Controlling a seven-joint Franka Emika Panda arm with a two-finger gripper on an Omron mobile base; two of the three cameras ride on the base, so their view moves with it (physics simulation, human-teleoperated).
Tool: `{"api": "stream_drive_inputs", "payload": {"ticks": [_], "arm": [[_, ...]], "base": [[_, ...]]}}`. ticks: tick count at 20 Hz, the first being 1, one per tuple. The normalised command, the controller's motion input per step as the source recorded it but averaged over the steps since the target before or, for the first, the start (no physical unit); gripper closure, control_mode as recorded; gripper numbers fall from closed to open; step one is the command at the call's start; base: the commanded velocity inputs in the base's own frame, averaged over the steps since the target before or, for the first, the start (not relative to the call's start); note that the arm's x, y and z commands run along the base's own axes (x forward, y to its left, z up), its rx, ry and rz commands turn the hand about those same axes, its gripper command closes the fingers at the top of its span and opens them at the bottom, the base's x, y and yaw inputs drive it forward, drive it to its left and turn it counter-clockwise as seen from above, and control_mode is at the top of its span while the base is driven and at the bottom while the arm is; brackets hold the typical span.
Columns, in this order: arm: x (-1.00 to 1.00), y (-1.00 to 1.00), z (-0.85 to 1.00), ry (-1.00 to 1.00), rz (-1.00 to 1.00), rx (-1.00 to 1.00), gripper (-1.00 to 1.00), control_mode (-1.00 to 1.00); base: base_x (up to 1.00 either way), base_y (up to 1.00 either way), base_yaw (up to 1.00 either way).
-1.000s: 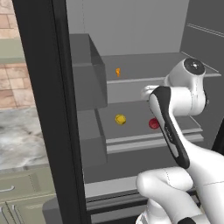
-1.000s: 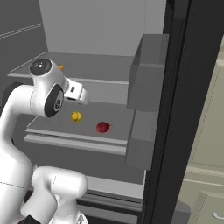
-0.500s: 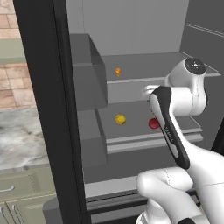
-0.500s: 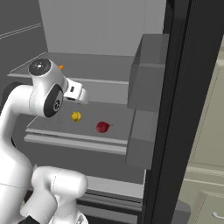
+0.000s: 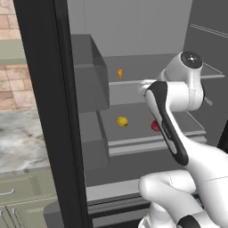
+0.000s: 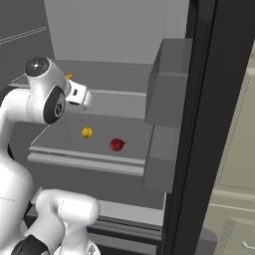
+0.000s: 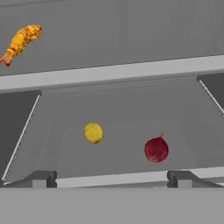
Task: Open the fridge, remove the pear, lemon, and shrimp, and place them on any counter.
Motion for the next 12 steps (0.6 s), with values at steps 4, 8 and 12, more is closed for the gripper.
{"api": "stream_drive_inputs", "payload": {"ticks": [4, 8, 12], "arm": [[0.31, 0.25, 0.23, -0.02, 0.0, 0.0, -1.0, -1.0], [0.18, 0.17, 0.45, -0.05, 0.0, 0.0, -1.0, -1.0], [0.22, 0.12, 0.33, -0.03, 0.0, 0.0, -1.0, -1.0]], "base": [[0.0, 0.0, 0.0], [0.0, 0.0, 0.0], [0.0, 0.0, 0.0]]}}
